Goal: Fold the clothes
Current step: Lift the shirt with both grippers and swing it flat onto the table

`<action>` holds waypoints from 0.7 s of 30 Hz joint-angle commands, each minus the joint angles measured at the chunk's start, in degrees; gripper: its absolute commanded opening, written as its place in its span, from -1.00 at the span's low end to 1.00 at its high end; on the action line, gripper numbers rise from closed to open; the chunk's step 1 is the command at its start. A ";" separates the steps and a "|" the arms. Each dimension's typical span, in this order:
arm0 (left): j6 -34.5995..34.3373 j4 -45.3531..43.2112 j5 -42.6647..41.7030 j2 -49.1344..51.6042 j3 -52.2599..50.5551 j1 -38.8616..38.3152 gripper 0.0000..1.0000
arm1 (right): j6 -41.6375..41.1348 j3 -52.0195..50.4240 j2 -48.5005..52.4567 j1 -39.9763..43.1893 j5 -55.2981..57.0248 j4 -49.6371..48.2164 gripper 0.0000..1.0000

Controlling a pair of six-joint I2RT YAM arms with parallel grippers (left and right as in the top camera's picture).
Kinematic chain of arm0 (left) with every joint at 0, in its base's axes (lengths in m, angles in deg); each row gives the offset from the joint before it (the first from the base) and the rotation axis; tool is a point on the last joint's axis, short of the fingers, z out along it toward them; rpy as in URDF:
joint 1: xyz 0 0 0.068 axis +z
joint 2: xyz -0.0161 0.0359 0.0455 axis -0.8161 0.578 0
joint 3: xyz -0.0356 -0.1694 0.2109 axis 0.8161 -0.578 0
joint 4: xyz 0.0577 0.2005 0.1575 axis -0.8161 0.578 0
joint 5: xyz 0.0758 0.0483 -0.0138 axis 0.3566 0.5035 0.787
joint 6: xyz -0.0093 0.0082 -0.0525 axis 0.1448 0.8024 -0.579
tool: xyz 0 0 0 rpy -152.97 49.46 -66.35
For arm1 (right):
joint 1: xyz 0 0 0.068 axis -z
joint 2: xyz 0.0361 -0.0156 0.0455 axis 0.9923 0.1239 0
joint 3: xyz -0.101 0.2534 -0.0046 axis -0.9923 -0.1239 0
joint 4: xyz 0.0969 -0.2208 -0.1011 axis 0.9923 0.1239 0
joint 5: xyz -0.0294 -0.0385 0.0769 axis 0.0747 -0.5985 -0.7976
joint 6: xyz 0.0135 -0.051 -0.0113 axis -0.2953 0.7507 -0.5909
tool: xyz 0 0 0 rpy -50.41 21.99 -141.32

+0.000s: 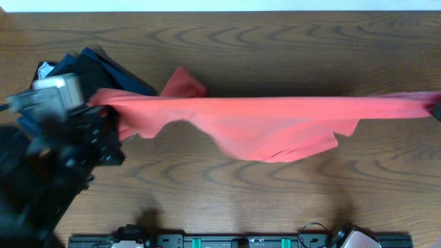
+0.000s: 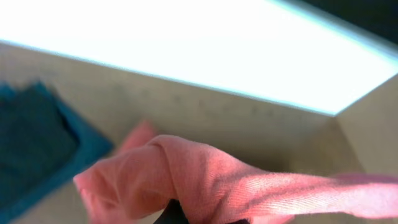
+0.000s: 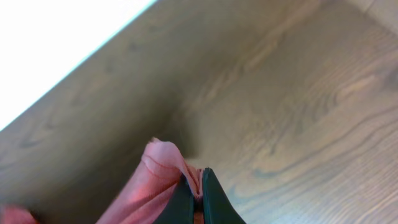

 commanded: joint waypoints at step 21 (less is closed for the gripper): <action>1.86 -24.06 -3.91 36.85 2.34 1.16 -0.88 | 6.86 8.68 24.87 -4.61 -0.55 -11.19 -0.98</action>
